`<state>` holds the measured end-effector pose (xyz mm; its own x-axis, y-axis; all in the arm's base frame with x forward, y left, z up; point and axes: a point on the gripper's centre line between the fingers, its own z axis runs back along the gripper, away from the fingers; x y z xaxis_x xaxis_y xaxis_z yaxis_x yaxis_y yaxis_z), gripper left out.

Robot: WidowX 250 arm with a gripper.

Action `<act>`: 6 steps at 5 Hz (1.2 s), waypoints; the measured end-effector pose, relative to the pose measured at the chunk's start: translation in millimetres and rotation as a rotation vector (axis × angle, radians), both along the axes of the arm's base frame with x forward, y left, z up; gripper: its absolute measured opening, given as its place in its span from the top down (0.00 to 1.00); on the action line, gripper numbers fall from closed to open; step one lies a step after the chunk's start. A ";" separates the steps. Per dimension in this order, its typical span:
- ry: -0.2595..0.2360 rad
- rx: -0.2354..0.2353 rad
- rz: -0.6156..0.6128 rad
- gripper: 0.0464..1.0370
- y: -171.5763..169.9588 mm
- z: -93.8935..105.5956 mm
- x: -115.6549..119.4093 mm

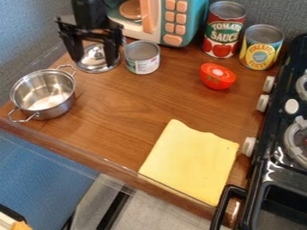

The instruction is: Put the lid over the yellow cloth

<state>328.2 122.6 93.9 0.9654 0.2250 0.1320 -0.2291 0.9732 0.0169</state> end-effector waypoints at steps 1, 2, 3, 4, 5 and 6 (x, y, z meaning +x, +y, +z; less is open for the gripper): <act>-0.002 0.000 0.038 0.04 13.3 -3.9 28.9; 0.025 0.009 0.073 0.04 28.6 -18.3 59.6; 0.046 0.025 0.098 0.04 39.9 -27.0 78.3; 0.065 0.034 0.130 0.04 48.9 -40.8 88.2; 0.065 0.054 0.153 0.04 55.4 -41.5 90.4; 0.068 0.068 0.150 0.04 57.2 -44.9 89.0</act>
